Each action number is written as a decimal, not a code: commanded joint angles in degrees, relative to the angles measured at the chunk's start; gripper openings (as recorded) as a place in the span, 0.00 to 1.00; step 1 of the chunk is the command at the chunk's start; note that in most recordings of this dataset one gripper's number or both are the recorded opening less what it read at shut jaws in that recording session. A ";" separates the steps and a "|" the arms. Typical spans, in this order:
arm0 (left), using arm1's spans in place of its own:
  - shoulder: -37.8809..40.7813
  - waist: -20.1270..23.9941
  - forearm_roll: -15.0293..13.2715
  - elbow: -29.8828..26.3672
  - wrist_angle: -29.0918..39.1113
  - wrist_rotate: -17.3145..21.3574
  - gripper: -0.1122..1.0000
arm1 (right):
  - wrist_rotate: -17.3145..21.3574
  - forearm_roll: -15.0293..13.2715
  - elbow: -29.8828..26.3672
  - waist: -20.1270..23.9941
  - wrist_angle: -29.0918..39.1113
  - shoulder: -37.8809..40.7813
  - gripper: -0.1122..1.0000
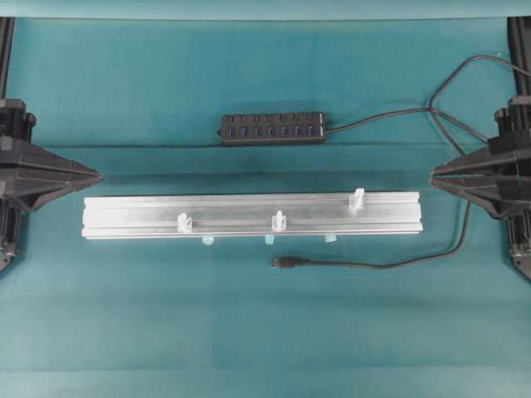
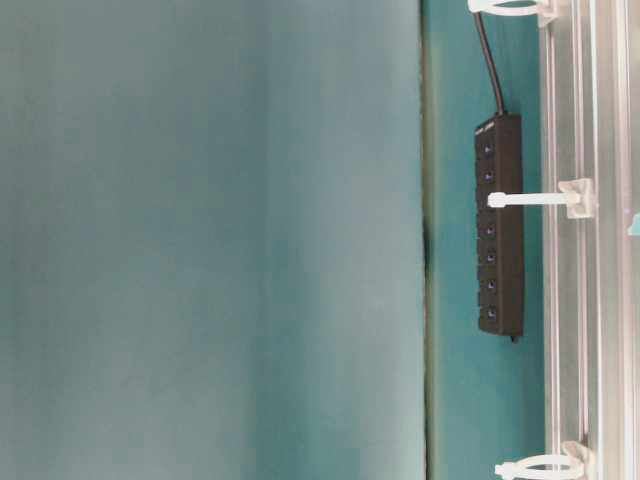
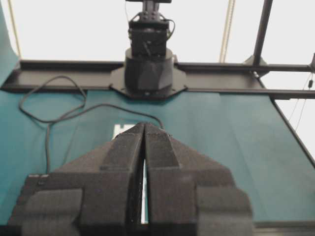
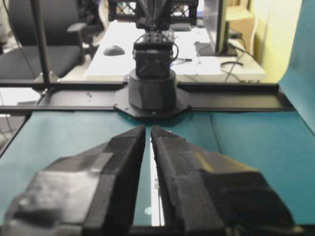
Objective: Pass the USB cable through three rings with both arms.
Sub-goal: 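Raise the right gripper from rest toward the USB plug, then move the right gripper over the USB plug near the rail, then lower the right gripper and close it on the USB plug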
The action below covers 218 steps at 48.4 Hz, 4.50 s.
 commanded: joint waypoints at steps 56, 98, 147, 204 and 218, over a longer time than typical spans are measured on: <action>5.01 -0.18 0.62 -10.20 9.49 -4.13 0.12 | 14.15 -0.09 -9.05 -1.49 12.13 15.82 0.89; 5.19 -0.18 0.62 -10.20 13.97 -3.87 0.13 | 8.61 -1.05 -34.37 3.60 48.96 41.04 0.01; 4.92 -0.09 0.62 -10.11 16.70 -3.60 0.13 | 7.47 -1.14 -38.94 6.15 56.51 53.09 0.77; 5.19 0.79 0.70 -9.67 18.46 -3.52 0.13 | 13.01 -0.97 -35.77 5.89 46.67 63.98 0.72; 5.19 0.79 0.62 -9.49 18.54 -3.52 0.13 | 12.39 -1.76 -36.47 5.89 46.14 66.01 0.72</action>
